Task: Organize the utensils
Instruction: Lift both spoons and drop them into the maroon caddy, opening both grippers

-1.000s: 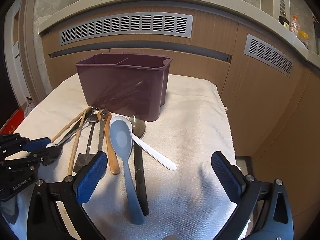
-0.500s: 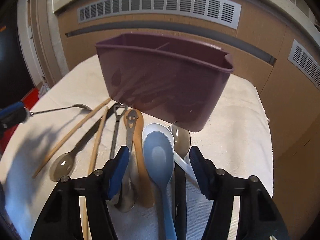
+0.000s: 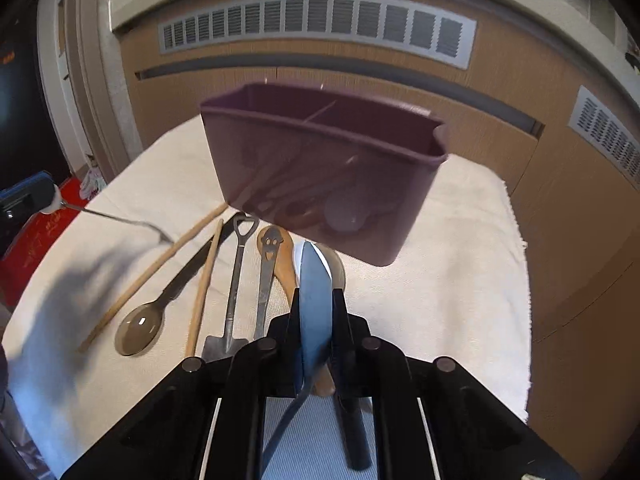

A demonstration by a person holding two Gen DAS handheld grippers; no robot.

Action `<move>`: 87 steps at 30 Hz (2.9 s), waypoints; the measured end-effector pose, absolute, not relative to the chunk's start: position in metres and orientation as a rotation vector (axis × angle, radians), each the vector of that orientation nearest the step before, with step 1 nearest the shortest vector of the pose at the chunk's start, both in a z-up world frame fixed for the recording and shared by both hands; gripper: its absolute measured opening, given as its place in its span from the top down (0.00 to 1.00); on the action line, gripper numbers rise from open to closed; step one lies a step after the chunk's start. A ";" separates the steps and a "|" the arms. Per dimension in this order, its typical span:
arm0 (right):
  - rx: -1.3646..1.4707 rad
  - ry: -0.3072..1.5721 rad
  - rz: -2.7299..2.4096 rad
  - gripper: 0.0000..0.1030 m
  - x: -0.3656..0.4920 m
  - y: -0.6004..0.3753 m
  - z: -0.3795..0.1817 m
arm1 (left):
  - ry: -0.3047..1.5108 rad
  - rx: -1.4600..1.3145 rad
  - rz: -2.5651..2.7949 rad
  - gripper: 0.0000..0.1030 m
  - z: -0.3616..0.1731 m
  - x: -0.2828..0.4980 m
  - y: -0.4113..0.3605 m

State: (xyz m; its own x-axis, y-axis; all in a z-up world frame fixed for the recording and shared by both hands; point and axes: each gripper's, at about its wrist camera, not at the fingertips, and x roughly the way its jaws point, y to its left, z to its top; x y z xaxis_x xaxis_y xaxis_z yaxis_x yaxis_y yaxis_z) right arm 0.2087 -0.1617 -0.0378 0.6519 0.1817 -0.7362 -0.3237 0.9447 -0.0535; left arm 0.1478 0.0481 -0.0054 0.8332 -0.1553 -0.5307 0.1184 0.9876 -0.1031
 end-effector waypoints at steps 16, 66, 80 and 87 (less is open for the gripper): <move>-0.135 0.674 0.255 0.91 0.159 -0.194 0.019 | 0.477 -0.046 -0.197 0.79 0.046 0.112 0.031; -0.142 0.401 0.086 0.14 0.282 -0.198 0.069 | 0.649 -0.111 -0.203 0.46 0.010 0.279 0.039; -0.262 0.745 0.100 0.08 0.282 -0.201 -0.046 | 0.768 -0.159 -0.199 0.25 -0.034 0.232 0.035; -0.303 0.696 -0.016 0.08 0.285 -0.211 -0.047 | 0.813 -0.101 -0.221 0.22 -0.044 0.201 0.025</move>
State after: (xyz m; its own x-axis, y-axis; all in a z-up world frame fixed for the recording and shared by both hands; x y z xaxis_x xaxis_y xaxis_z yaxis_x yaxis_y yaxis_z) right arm 0.2850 -0.2110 -0.0471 0.7693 -0.1151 -0.6284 -0.0859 0.9561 -0.2802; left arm 0.2005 0.0253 -0.0437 0.6656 -0.2340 -0.7087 0.1569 0.9722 -0.1738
